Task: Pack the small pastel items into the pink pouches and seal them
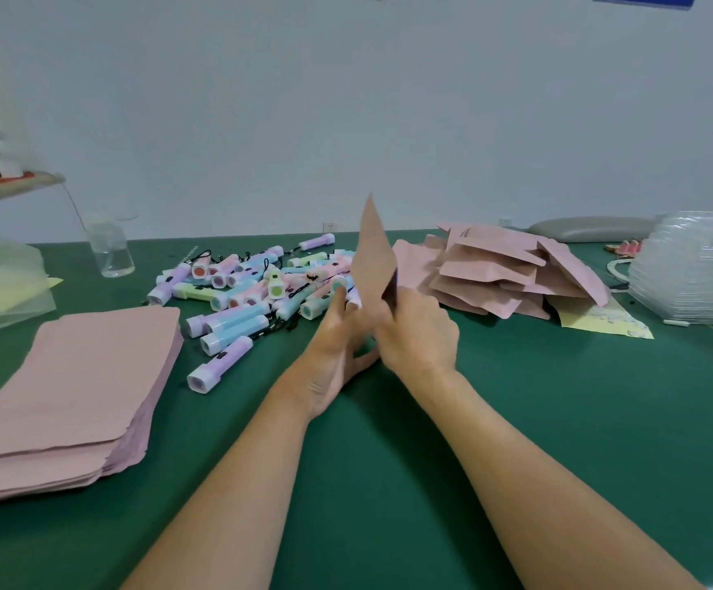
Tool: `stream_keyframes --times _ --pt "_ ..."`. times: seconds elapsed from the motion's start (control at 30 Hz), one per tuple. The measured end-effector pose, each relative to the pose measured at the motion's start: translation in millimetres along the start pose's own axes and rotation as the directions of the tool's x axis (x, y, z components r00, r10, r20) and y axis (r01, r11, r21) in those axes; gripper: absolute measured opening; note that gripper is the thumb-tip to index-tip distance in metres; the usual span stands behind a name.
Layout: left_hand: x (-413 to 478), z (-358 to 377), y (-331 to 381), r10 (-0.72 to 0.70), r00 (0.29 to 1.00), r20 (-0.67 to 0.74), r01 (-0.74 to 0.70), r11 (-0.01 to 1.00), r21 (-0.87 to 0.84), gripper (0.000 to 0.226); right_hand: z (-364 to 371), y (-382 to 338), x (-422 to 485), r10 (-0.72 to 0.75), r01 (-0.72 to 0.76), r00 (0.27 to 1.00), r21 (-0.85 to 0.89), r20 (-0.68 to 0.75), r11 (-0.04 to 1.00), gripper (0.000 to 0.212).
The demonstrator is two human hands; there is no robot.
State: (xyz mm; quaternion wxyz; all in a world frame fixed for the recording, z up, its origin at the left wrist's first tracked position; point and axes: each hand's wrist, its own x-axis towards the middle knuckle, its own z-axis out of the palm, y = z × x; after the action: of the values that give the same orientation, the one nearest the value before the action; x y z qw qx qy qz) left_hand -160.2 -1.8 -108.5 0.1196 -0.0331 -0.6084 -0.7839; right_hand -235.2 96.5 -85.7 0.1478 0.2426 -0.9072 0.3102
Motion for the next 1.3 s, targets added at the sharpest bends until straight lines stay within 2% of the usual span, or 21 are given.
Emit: stream_keyframes --times 0.13,0.27,0.33,0.4,0.43,0.53,0.67,0.73,0.87,1.0,1.07,1.13,1.2,1.27,1.3 --pt "5 2 -6 0.035 0.999 -0.036 -0.034 0.999 0.030 0.072 -4 4 -3 -0.027 0.004 0.988 0.146 0.150 0.989 0.023" --pt "12 7 -8 0.070 0.956 -0.284 -0.019 0.984 0.178 0.050 -1 -2 -3 -0.094 0.058 0.969 0.161 0.227 0.985 0.012" --pt "12 6 -8 0.198 0.880 -0.431 -0.007 0.914 0.406 0.039 2 -5 -4 -0.117 0.095 0.975 0.120 0.190 0.988 0.014" --pt "10 3 -10 0.358 0.757 -0.547 0.075 0.783 0.617 0.022 6 -6 -6 -0.126 0.112 0.983 0.108 0.134 0.988 0.024" --pt "9 0 -10 0.404 0.707 -0.580 0.132 0.731 0.669 0.016 7 -7 -7 -0.119 0.105 0.987 0.121 0.111 0.987 0.028" --pt "9 -3 -11 0.459 0.658 -0.597 0.241 0.623 0.744 0.020 8 -5 -5 -0.040 0.025 0.996 0.173 0.083 0.985 0.029" --pt "10 3 -6 0.467 0.636 -0.615 0.257 0.623 0.739 0.024 9 -2 -1 0.070 -0.094 0.992 0.259 0.101 0.961 0.024" --pt "10 6 -8 0.460 0.657 -0.598 0.257 0.608 0.751 0.020 9 -2 -2 0.081 -0.100 0.993 0.229 0.090 0.968 0.027" --pt "10 8 -8 0.470 0.665 -0.580 0.227 0.613 0.757 0.030 6 -3 0 0.099 -0.110 0.993 0.230 0.061 0.967 0.039" --pt "11 3 -7 0.444 0.653 -0.614 0.197 0.683 0.703 0.029 8 -2 -3 -0.038 0.038 0.999 0.016 -0.001 0.999 0.028" --pt "11 -3 -4 0.474 0.630 -0.615 0.163 0.694 0.702 0.037 10 -1 -2 -0.062 0.062 0.998 -0.030 -0.002 0.998 0.023" --pt "11 -14 -2 0.519 0.587 -0.621 0.142 0.689 0.710 0.042 10 1 0 -0.033 0.033 0.999 -0.027 -0.004 0.999 0.022" --pt "9 -19 1 0.563 0.567 -0.601 0.095 0.680 0.727 0.036 8 1 0 -0.045 0.044 0.999 -0.008 -0.024 0.999 0.020" --pt "7 -18 4 0.623 0.534 -0.572 -0.019 0.685 0.729 0.026 8 -1 -1 -0.138 0.141 0.990 0.082 -0.039 0.987 0.017" --pt "6 -16 5 0.655 0.489 -0.576 -0.080 0.691 0.718 0.025 8 -1 -2 -0.209 0.209 0.978 0.167 -0.020 0.963 0.020"
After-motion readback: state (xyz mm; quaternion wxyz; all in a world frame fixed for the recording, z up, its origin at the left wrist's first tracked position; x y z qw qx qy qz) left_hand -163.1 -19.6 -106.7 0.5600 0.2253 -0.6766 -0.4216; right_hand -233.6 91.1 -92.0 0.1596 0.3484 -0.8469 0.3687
